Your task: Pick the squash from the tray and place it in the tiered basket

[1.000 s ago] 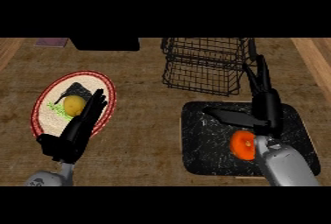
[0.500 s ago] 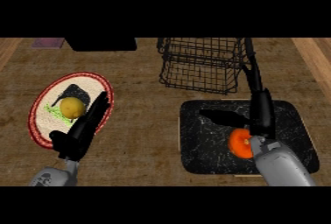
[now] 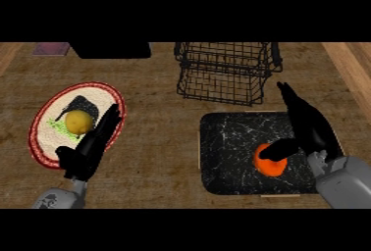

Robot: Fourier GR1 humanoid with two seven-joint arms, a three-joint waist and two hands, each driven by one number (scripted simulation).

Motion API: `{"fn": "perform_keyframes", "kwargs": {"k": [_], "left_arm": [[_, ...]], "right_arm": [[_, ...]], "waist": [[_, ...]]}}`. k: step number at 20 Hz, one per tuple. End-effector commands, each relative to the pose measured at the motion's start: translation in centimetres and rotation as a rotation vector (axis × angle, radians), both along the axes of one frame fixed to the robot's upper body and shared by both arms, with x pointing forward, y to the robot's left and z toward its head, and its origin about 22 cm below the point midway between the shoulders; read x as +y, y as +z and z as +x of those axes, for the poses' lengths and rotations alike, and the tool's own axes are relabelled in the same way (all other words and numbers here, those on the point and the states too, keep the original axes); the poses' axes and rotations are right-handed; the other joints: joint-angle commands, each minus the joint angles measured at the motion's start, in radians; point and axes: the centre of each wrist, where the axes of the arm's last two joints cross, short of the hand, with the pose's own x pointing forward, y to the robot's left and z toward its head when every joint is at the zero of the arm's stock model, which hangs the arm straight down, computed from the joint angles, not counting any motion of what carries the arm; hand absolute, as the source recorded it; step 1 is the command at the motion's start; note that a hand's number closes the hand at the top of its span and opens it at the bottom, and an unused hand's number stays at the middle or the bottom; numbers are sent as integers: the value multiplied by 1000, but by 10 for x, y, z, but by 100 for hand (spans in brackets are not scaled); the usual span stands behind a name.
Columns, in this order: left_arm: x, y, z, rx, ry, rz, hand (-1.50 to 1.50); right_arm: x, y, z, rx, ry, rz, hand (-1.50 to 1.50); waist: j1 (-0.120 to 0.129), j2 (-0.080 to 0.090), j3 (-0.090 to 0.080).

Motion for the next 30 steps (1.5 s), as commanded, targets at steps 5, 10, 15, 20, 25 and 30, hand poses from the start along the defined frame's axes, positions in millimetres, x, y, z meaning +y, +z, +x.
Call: {"fn": "perform_keyframes", "kwargs": {"k": [5, 10, 15, 20, 25, 30], "left_arm": [[-10, -8, 2, -7, -9, 1, 0], [-4, -4, 0, -14, -15, -2, 0], [-18, -2, 9, -14, -25, -22, 0], [-10, 2, 11, -23, -6, -5, 0], [-18, -10, 9, -8, -18, -31, 0], [-10, 3, 8, -15, -21, -17, 0]], "right_arm": [[55, 75, -20, 267, 4, -258, -150], [64, 81, -31, 323, -44, -247, -150], [68, 75, -20, 229, -147, -258, -150], [52, 53, -14, 358, -177, -370, -150], [54, 37, -15, 412, -194, -313, -150], [55, 23, -33, 387, -208, -300, -150]], "waist": [[13, 11, 9], [17, 12, 11], [22, 18, 12], [14, 15, 11], [18, 21, 13], [22, 18, 14]]}}
